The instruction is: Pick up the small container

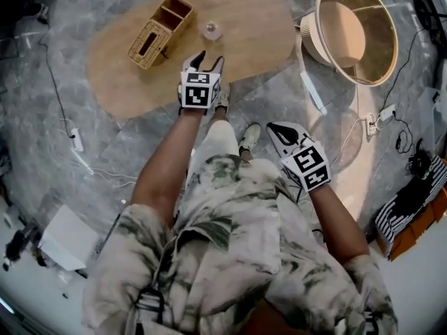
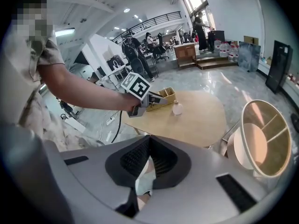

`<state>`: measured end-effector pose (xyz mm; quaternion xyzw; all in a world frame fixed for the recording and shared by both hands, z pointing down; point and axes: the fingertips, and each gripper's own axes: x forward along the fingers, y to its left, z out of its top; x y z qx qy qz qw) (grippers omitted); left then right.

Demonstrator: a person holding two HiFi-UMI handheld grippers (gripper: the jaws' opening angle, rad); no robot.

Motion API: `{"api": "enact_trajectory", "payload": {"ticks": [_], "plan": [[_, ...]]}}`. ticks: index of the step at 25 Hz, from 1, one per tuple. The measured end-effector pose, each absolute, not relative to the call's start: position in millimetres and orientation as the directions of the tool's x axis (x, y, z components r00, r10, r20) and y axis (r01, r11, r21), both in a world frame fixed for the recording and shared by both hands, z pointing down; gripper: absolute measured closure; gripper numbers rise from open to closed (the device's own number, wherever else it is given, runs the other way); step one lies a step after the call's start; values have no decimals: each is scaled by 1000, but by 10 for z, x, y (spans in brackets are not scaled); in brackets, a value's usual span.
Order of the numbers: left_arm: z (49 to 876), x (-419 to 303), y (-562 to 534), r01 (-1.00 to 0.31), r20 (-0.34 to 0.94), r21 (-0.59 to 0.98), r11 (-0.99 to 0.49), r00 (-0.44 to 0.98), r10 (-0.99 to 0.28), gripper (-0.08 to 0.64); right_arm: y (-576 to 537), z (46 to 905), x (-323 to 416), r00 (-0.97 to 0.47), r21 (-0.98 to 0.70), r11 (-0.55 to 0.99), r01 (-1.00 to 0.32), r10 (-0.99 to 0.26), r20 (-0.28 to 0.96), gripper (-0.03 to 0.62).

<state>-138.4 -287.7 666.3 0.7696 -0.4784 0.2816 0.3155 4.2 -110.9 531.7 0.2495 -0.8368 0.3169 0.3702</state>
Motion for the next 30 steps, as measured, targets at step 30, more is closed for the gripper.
{"api": "enact_trajectory", "payload": {"ticks": [30], "plan": [[8335, -1522, -4229, -955, 781, 123, -271, 261, -567, 342, -1578, 6489, 159, -496, -409, 568, -714, 1, 868, 569]]}}
